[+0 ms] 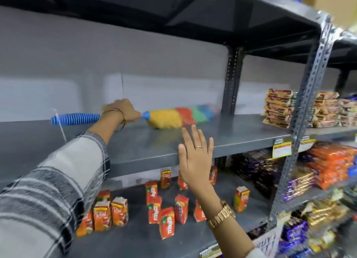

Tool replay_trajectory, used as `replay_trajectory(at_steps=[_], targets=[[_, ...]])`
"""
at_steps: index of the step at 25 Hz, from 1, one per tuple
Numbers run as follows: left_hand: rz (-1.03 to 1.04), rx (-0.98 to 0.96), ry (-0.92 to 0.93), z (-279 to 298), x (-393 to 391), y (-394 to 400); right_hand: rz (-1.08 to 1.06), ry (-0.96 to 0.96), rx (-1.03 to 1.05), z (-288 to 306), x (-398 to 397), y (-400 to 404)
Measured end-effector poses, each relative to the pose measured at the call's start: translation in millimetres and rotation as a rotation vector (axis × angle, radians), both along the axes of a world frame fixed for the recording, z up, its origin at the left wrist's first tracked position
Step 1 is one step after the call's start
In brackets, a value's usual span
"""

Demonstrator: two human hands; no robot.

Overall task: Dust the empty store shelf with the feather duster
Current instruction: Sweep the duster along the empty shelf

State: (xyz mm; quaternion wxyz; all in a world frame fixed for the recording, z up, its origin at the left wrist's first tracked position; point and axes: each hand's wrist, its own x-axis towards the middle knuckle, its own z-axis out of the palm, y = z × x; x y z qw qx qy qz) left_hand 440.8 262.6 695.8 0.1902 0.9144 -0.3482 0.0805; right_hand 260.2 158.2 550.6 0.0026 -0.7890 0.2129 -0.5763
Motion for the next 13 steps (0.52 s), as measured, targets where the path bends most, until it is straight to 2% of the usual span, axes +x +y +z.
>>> replay_trajectory(at_steps=[2,3,5,6,9,11,12,13], targets=[[-0.027,-0.114,-0.029,9.0,4.7,2.9,0.015,0.002,0.011,0.6,-0.8,1.2],[-0.108,-0.15,0.052,8.7,0.0,5.3,0.02,0.002,0.013,0.7,-1.1,1.9],[-0.191,-0.115,0.207,-0.4,-9.7,11.3,0.027,0.01,0.019,0.3,-1.3,1.8],[-0.182,-0.059,0.227,-5.9,-9.4,12.6,0.029,0.017,0.02,0.3,-1.5,1.4],[0.0,0.031,0.065,-9.2,-3.7,3.6,0.022,0.033,0.005,1.0,-2.6,0.9],[0.109,-0.031,-0.107,-6.0,-6.0,1.3,0.029,0.05,-0.001,0.8,-3.9,0.1],[0.077,-0.085,-0.118,-4.0,-7.8,3.7,0.026,0.049,-0.008,0.6,-4.2,-0.3],[-0.005,-0.141,-0.046,-3.7,-7.5,9.3,0.023,0.038,-0.008,0.7,-4.0,-0.1]])
